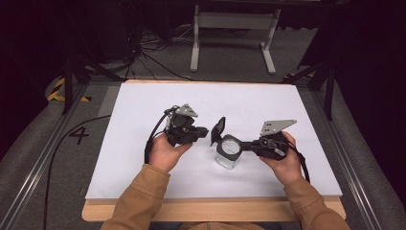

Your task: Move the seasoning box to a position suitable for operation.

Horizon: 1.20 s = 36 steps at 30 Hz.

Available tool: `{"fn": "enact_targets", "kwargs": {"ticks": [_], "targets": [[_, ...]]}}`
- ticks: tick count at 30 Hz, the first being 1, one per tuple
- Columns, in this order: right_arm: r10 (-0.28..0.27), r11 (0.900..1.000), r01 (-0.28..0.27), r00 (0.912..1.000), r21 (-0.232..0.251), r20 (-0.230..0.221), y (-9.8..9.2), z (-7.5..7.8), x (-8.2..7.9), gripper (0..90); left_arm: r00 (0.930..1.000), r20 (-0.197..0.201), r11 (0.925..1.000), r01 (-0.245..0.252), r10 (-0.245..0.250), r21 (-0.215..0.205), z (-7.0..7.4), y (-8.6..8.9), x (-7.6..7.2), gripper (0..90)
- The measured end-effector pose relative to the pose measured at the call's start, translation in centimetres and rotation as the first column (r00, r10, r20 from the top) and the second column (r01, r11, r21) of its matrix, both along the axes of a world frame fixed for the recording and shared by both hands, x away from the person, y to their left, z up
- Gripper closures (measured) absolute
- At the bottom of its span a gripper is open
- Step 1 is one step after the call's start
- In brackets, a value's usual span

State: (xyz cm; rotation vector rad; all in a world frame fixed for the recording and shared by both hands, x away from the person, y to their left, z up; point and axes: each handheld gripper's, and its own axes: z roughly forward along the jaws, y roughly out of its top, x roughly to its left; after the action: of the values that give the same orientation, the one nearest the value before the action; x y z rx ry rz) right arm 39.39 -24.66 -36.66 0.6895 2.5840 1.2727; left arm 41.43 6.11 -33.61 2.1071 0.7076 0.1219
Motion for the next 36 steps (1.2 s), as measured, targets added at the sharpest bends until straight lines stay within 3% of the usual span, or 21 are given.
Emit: {"fn": "enact_targets", "kwargs": {"ticks": [18, 31, 36], "targets": [[0.001, 1.0, -0.001, 0.9998, 0.008, -0.02, -0.3, -0.4, 0.2, 90.0, 0.9997, 0.024, 0.9999, 0.011, -0.011, -0.008, 0.3, -1.1, -0.6, 86.2], [-0.001, 1.0, 0.001, 0.9998, 0.017, -0.021, -0.3, -0.4, 0.2, 90.0, 0.9975, 0.021, 0.9977, 0.067, -0.067, 0.007, 0.3, -2.5, -1.2, 86.0], [-0.009, 1.0, 0.009, 0.9996, 0.025, -0.027, -0.4, -0.5, 0.2, 89.8, 0.9949, 0.019, 0.9946, 0.099, -0.099, 0.032, 0.1, -3.2, -1.4, 85.5]]}}
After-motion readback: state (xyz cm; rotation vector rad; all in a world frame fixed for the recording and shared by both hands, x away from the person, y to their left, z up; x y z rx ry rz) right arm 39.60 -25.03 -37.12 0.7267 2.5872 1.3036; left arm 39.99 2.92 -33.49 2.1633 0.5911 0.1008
